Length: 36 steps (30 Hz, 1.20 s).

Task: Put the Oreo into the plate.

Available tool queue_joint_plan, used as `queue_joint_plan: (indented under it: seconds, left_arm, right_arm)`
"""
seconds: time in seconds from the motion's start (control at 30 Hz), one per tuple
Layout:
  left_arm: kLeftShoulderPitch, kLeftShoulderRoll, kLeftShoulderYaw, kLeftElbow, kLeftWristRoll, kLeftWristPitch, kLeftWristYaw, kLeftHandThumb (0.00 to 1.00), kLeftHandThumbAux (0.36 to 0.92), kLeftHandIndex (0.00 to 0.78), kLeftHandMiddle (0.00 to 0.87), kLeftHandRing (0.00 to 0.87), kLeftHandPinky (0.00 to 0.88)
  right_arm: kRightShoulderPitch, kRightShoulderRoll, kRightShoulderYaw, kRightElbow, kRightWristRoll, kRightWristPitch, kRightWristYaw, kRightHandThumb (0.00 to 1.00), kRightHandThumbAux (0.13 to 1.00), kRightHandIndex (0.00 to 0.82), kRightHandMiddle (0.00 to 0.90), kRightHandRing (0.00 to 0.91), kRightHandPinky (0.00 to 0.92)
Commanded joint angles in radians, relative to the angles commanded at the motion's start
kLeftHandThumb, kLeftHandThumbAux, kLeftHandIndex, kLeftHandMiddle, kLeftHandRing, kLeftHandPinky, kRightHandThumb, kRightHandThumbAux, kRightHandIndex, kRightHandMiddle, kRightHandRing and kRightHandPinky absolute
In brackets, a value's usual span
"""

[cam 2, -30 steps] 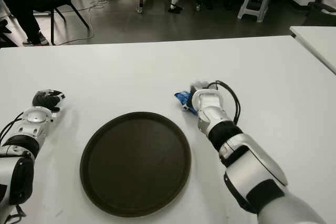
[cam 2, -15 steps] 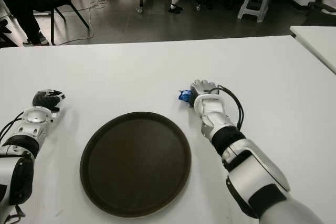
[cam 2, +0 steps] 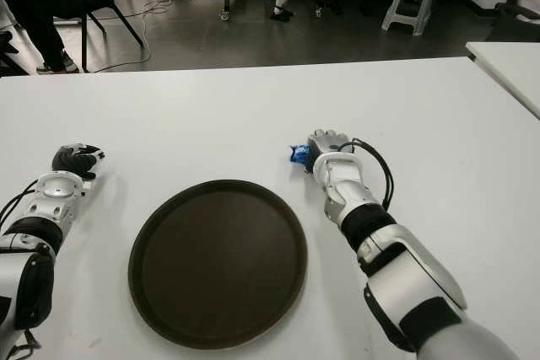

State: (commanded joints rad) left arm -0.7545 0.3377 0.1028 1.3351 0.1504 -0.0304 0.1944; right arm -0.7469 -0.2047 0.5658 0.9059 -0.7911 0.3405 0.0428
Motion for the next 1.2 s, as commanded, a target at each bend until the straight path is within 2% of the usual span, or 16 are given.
queue_joint_plan:
  seconds: [0.43, 0.63, 0.73, 1.0, 1.2]
  left_arm:
    - [0.0, 0.0, -0.002, 0.001, 0.0, 0.001, 0.005, 0.687, 0.715, 0.407, 0.191, 0.201, 0.133]
    - [0.0, -0.002, 0.002, 0.001, -0.003, 0.0, 0.004, 0.686, 0.716, 0.405, 0.196, 0.215, 0.167]
    - [0.0, -0.001, 0.001, 0.001, -0.003, 0.0, 0.002, 0.683, 0.717, 0.403, 0.192, 0.213, 0.153]
    - [-0.001, -0.002, -0.007, 0.001, 0.005, 0.004, 0.012, 0.684, 0.716, 0.404, 0.194, 0.209, 0.162]
    - [-0.001, -0.002, -0.004, 0.001, 0.001, 0.003, 0.011, 0.687, 0.716, 0.406, 0.19, 0.205, 0.166]
  right_arm:
    - [-0.002, 0.001, -0.003, -0.011, 0.005, 0.015, 0.004, 0.704, 0.716, 0.426, 0.075, 0.0, 0.014]
    - [0.002, -0.003, -0.01, -0.023, 0.01, 0.008, -0.015, 0.704, 0.716, 0.425, 0.08, 0.0, 0.006]
    - [0.001, -0.005, -0.013, -0.025, 0.011, 0.002, -0.023, 0.703, 0.717, 0.425, 0.082, 0.0, 0.001]
    - [0.001, -0.027, -0.017, -0.043, 0.005, -0.049, -0.077, 0.7, 0.72, 0.422, 0.083, 0.0, 0.0]
    - [0.015, -0.037, -0.043, -0.059, 0.02, -0.117, -0.159, 0.7, 0.721, 0.421, 0.095, 0.0, 0.0]
